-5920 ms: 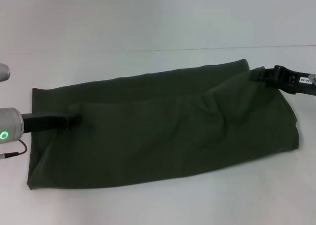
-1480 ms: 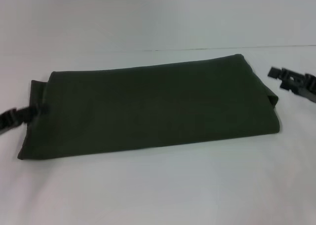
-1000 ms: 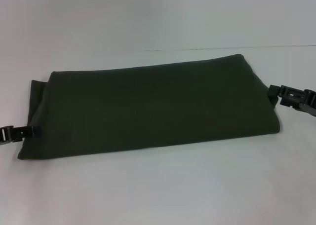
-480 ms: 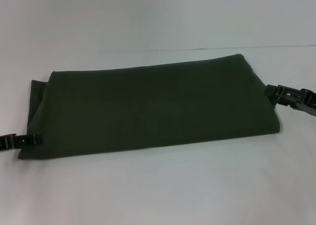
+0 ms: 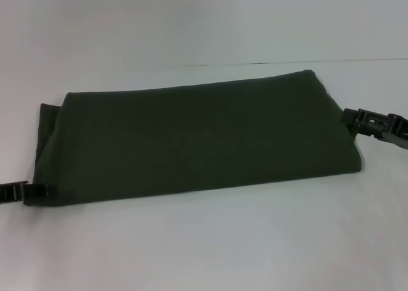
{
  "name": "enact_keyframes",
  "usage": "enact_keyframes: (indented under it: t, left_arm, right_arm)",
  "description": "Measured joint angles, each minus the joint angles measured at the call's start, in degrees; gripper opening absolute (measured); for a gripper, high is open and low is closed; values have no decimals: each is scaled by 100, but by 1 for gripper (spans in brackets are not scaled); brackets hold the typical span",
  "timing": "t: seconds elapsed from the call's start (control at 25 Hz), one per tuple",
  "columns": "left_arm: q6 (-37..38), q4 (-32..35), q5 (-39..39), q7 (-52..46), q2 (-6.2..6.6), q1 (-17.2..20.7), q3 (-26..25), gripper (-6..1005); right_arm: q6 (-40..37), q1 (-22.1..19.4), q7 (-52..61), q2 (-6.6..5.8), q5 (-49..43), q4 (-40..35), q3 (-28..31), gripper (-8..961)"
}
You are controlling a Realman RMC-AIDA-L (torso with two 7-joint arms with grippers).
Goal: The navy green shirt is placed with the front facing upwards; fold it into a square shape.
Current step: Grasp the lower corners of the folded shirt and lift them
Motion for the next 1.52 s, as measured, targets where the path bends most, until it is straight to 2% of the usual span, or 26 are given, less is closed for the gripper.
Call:
enact_keyframes:
  t: [0.04, 0.36, 0.48, 0.72, 0.84, 0.96, 1.04, 1.12, 1.24, 1.52]
  left_arm:
    - [-14, 0, 8, 41, -8, 5, 14, 589]
    - [-118, -13, 107, 96, -31, 1, 84, 243]
    - [-121, -13, 145, 93, -21, -18, 89, 104]
    - [-93, -7, 154, 103, -9, -54, 138, 74]
    - [-63, -3, 162, 103, -3, -73, 184, 59]
    - [-17, 2, 164, 108, -3, -98, 239, 49]
    - [10, 4, 164, 127, -2, -111, 276, 48]
    - [18, 9, 164, 138, -2, -119, 281, 48]
    - [24, 10, 164, 138, 5, -125, 281, 49]
    - [23, 13, 163, 141, 6, -124, 280, 49]
  right_arm:
    - [0, 2, 5, -1, 0, 0, 0, 883]
    - [-21, 12, 17, 2, 0, 0, 0, 883]
    - [-97, 13, 71, -44, 0, -25, -22, 884]
    - [-380, 116, 1040, -213, -701, -875, -92, 884]
    - [-555, 430, 2001, -368, -1649, -1350, -174, 884]
    - [-741, 856, 2668, -528, -2648, -1520, -188, 884]
    - [-805, 1110, 2936, -566, -3212, -1537, -179, 884]
    - [-874, 1331, 3100, -540, -3729, -1531, -193, 884]
    - [-864, 1528, 3167, -436, -4195, -1411, -202, 885]
    - [-673, 1567, 3168, -245, -4307, -1194, -208, 885]
